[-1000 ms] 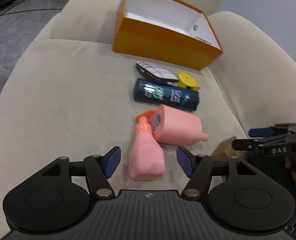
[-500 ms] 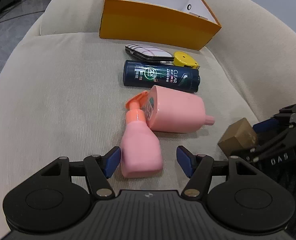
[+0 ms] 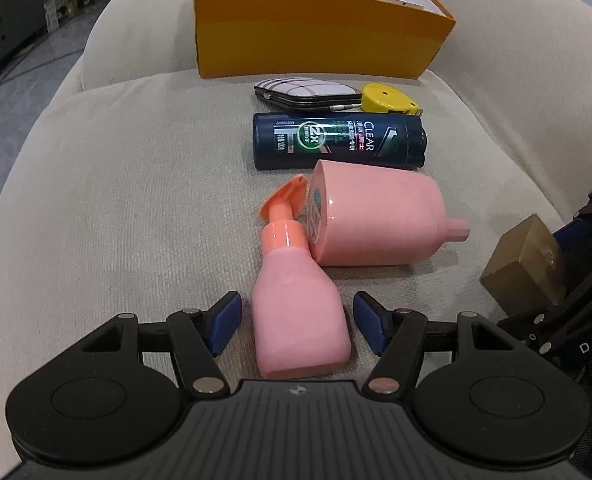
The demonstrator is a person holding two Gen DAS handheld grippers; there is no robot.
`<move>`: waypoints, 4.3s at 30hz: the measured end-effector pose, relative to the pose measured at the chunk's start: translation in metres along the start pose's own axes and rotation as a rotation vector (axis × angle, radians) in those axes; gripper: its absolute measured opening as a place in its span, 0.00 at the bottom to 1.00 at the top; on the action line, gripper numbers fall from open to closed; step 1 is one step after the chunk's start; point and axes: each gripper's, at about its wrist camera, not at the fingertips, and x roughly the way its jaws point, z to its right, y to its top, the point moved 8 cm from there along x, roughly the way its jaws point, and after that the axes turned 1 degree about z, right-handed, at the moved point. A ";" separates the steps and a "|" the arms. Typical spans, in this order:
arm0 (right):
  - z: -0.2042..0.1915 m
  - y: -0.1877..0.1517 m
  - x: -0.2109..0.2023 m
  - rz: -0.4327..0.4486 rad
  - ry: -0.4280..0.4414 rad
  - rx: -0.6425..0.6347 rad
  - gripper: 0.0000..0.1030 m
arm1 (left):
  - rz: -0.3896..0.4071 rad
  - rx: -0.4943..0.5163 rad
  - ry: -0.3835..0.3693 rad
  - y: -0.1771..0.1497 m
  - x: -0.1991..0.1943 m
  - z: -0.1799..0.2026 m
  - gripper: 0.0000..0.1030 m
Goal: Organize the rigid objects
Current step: 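Grasp the pink spray bottle with the left tool while the right tool grasps the gold box, then carry the pink spray bottle and gold box into the shoebox with both tools, then open both tools to release the spray bottle and gold box in the shoebox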
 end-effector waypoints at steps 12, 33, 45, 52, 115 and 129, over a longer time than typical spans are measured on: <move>0.004 0.005 0.014 -0.057 -0.001 0.022 0.57 | 0.012 0.051 0.015 -0.003 -0.002 0.002 0.48; 0.018 0.002 -0.008 0.105 0.104 0.186 0.57 | 0.093 -0.026 0.013 0.002 -0.052 -0.035 0.46; 0.017 0.000 -0.035 0.187 0.085 0.191 0.57 | 0.129 0.004 0.001 0.038 -0.063 -0.040 0.46; 0.032 0.015 -0.054 0.246 0.083 0.198 0.57 | 0.165 0.040 -0.012 0.084 -0.067 -0.036 0.46; 0.165 0.301 -0.027 0.319 -0.023 0.191 0.57 | 0.010 0.491 -0.062 0.335 0.155 -0.007 0.46; 0.163 0.311 -0.005 0.265 -0.008 0.199 0.57 | -0.020 0.595 -0.029 0.339 0.181 -0.002 0.46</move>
